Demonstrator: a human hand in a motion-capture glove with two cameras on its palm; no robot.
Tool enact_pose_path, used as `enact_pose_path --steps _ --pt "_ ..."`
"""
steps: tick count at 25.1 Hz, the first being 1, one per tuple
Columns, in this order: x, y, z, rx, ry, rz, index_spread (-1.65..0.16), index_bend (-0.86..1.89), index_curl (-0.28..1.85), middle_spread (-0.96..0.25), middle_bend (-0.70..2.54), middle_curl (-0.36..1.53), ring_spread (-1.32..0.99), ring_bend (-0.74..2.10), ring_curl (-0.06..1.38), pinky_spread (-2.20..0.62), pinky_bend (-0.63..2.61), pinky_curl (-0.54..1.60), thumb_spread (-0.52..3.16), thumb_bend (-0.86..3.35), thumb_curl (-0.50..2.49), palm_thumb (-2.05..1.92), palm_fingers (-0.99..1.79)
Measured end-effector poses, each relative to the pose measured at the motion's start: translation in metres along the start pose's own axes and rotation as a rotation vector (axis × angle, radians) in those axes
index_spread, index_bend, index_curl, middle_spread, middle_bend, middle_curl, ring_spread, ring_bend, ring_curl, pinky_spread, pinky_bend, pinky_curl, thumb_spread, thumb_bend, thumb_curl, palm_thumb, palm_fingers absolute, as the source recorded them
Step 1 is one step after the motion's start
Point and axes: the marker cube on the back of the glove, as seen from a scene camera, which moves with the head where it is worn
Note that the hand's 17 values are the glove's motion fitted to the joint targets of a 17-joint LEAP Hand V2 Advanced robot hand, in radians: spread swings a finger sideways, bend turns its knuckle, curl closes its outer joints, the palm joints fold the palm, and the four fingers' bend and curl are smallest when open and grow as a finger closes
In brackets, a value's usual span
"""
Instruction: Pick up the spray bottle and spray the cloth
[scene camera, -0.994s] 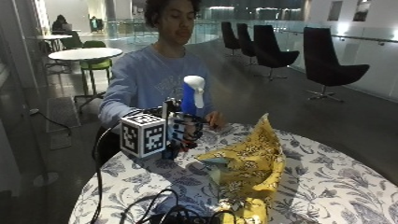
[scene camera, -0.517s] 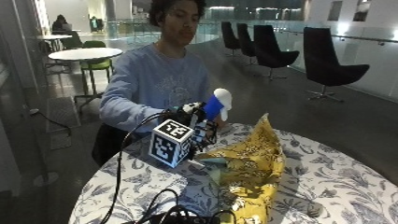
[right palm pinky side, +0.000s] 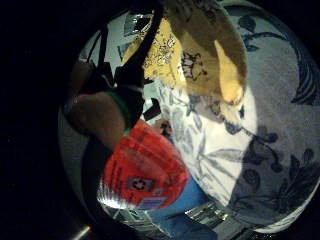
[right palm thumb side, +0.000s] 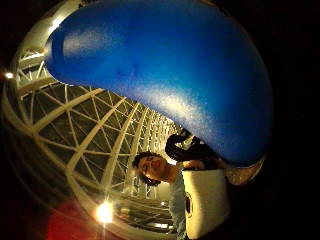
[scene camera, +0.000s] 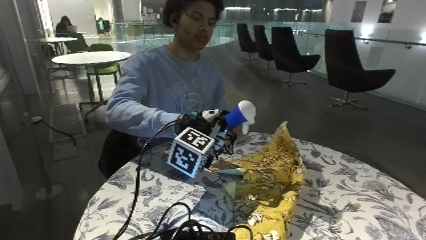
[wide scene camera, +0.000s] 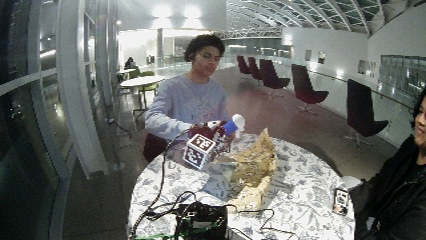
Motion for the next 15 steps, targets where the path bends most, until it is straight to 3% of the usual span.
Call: enact_pose_path --steps 15 --pt "0.005 -0.002 0.019 -0.049 -0.038 0.066 -0.19 0.11 0.32 -0.07 0.33 0.49 -0.05 0.5 0.42 0.27 0.21 0.34 0.9 -0.03 0.59 0.81 1.03"
